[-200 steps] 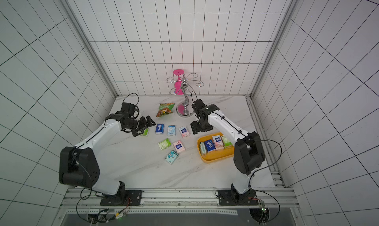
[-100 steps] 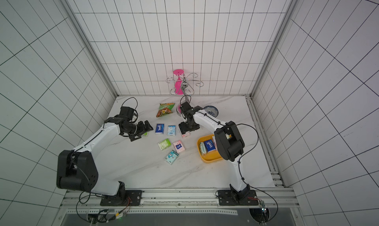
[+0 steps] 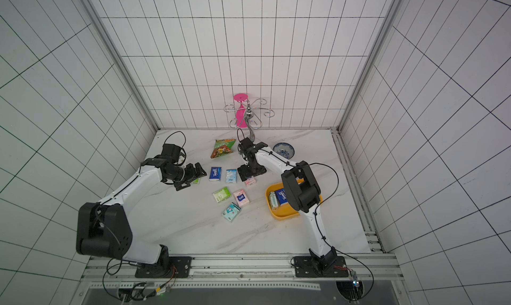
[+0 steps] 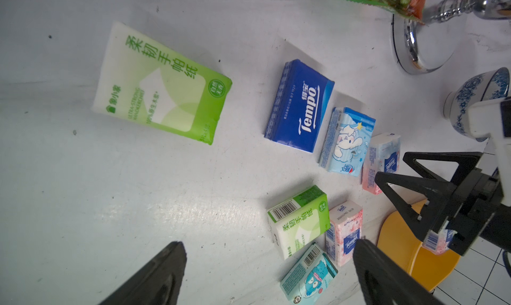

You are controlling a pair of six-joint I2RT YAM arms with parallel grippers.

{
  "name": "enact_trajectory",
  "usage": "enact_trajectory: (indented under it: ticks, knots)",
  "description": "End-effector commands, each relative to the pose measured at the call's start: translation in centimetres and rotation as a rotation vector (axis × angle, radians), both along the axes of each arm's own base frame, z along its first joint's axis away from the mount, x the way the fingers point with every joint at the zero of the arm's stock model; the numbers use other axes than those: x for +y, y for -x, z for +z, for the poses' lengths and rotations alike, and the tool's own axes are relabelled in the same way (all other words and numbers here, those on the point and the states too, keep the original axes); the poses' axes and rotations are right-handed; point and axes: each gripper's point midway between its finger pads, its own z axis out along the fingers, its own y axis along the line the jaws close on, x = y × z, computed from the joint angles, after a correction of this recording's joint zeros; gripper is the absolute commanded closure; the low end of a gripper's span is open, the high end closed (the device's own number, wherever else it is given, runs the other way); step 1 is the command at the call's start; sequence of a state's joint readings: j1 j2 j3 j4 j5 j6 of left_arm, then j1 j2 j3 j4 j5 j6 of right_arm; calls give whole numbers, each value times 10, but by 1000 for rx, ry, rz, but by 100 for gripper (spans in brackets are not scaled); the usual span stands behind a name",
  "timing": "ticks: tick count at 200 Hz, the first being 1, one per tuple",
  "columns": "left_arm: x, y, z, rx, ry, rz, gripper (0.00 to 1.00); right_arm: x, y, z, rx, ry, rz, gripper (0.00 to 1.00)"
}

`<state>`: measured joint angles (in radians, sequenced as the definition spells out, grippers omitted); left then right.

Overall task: Put the pocket tissues into the storage box
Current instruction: Pick up the pocket tissues from the center of the board.

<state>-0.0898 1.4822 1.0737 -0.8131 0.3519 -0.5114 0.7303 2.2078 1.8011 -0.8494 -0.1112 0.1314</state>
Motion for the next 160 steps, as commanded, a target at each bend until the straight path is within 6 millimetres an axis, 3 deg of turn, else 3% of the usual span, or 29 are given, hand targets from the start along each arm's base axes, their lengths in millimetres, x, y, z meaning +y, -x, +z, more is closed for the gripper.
enact_trajectory:
  ticks: [1,47,84,100,130,160]
  knots:
    - [1,-7,10,-35,-8,-9,2,5,4,-3,8,27,23,13]
    - [3,-4,11,-45,-17,-8,2,12,10,-12,18,34,34,19]
    - [3,-5,12,-52,-17,-8,2,10,10,-11,12,43,34,45]
    - [3,-6,13,-54,-14,-7,2,10,10,-7,7,39,36,51]
    - [2,-7,14,-62,-11,-9,2,5,11,6,-18,41,38,53]
    - [0,-11,15,-73,-2,-8,2,-6,15,32,-65,45,36,54]
